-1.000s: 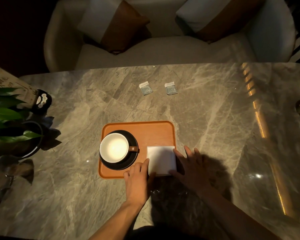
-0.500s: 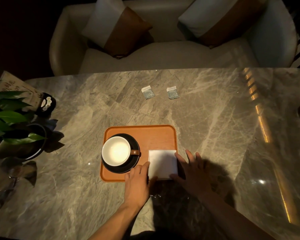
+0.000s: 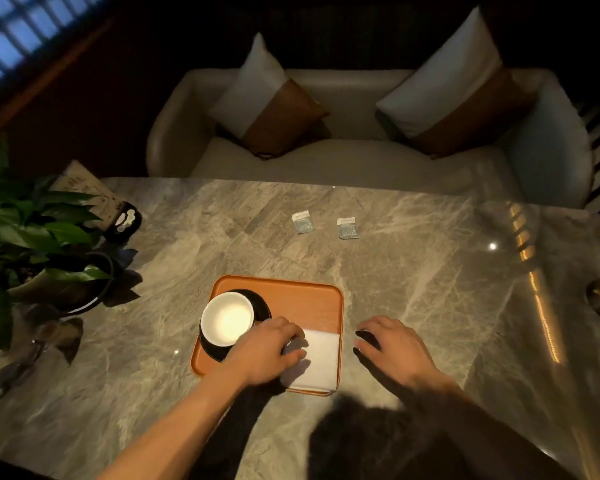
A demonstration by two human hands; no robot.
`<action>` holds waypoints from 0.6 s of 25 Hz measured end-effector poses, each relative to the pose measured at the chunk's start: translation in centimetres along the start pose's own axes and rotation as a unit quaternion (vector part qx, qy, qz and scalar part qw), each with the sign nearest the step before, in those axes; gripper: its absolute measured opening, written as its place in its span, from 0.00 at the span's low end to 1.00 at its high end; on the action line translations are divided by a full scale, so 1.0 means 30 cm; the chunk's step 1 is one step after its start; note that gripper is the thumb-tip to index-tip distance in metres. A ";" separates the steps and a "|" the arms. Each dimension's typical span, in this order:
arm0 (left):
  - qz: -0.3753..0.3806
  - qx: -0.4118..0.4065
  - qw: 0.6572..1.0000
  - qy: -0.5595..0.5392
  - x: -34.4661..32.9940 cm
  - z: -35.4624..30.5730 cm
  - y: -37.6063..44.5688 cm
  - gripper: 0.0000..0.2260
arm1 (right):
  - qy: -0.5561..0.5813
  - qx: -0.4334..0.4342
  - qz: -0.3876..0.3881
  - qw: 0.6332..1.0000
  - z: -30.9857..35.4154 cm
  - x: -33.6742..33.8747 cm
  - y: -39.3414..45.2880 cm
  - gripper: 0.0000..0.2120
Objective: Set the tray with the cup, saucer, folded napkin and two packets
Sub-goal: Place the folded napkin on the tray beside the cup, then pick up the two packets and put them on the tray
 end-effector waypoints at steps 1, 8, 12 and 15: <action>0.017 0.003 1.000 0.004 0.036 -0.010 0.030 0.16 | -0.012 0.014 0.005 1.000 -0.008 0.036 0.017 0.21; 0.060 0.055 0.996 0.031 0.271 0.047 0.228 0.22 | -0.067 0.011 0.019 0.998 -0.062 0.249 0.191 0.19; 0.074 0.083 0.993 0.049 0.349 0.166 0.349 0.23 | -0.106 0.013 0.021 0.994 -0.057 0.307 0.331 0.19; 0.083 0.110 0.989 0.044 0.398 0.257 0.448 0.24 | -0.124 -0.001 0.030 0.992 -0.045 0.338 0.438 0.19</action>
Point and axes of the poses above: each hand's wrist, its own y-axis towards the middle knuckle, its own x-axis out of the back of the hand, z = x × y, the point moved 4 cm from there along y, towards the middle knuckle
